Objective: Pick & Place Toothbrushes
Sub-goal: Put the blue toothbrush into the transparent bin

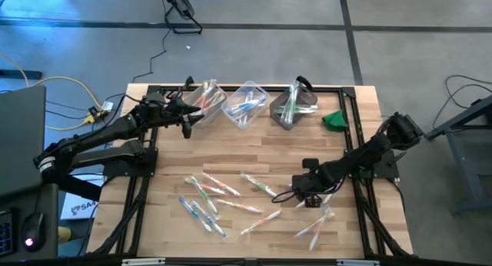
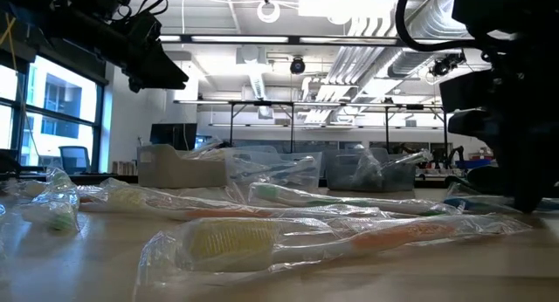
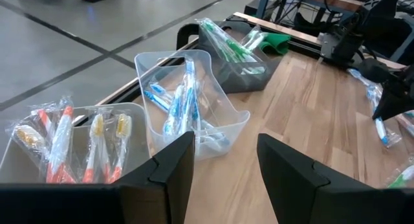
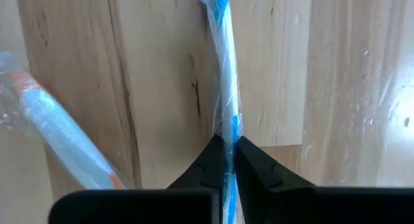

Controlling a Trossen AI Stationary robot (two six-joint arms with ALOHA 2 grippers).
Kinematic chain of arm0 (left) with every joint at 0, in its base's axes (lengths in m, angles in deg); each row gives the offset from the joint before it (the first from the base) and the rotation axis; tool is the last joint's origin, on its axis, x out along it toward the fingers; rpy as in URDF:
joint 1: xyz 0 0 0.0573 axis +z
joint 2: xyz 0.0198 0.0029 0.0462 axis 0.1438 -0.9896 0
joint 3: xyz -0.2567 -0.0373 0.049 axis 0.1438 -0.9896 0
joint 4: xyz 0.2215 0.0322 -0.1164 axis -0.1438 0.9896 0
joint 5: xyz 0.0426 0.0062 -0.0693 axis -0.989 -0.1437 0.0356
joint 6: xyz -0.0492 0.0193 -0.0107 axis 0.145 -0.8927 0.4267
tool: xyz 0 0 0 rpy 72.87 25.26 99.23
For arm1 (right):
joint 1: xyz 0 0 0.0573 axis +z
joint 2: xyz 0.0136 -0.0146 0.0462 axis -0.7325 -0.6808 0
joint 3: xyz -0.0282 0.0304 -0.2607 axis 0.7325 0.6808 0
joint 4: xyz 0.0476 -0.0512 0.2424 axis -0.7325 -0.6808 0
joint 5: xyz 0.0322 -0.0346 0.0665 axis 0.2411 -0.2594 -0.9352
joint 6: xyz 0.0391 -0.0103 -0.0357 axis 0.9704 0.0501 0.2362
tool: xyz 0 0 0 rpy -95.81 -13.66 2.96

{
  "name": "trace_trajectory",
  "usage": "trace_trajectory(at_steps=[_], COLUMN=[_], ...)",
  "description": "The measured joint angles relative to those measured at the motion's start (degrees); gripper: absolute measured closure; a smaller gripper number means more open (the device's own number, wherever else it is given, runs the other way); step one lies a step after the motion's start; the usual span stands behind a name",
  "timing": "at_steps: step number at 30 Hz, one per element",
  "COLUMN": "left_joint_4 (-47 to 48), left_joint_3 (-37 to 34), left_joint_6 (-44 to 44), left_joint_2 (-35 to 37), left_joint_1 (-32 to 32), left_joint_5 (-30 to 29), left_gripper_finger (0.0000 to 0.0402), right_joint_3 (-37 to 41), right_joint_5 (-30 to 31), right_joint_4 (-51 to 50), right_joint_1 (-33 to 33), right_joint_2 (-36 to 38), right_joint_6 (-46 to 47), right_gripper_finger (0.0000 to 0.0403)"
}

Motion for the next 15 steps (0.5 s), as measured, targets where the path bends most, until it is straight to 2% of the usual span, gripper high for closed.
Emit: trace_trajectory(at_steps=[15], left_joint_4=[3.2], left_joint_3=[0.0], left_joint_6=[-2.0], left_joint_2=[0.0], left_joint_1=[0.0], left_joint_5=[-2.8], left_gripper_finger=[0.0238], right_joint_3=[0.1], right_joint_5=[10.0], right_joint_4=[-0.1], right_joint_1=[-7.3], right_joint_2=[6.5], right_joint_6=[-3.2], right_gripper_finger=[0.0393])
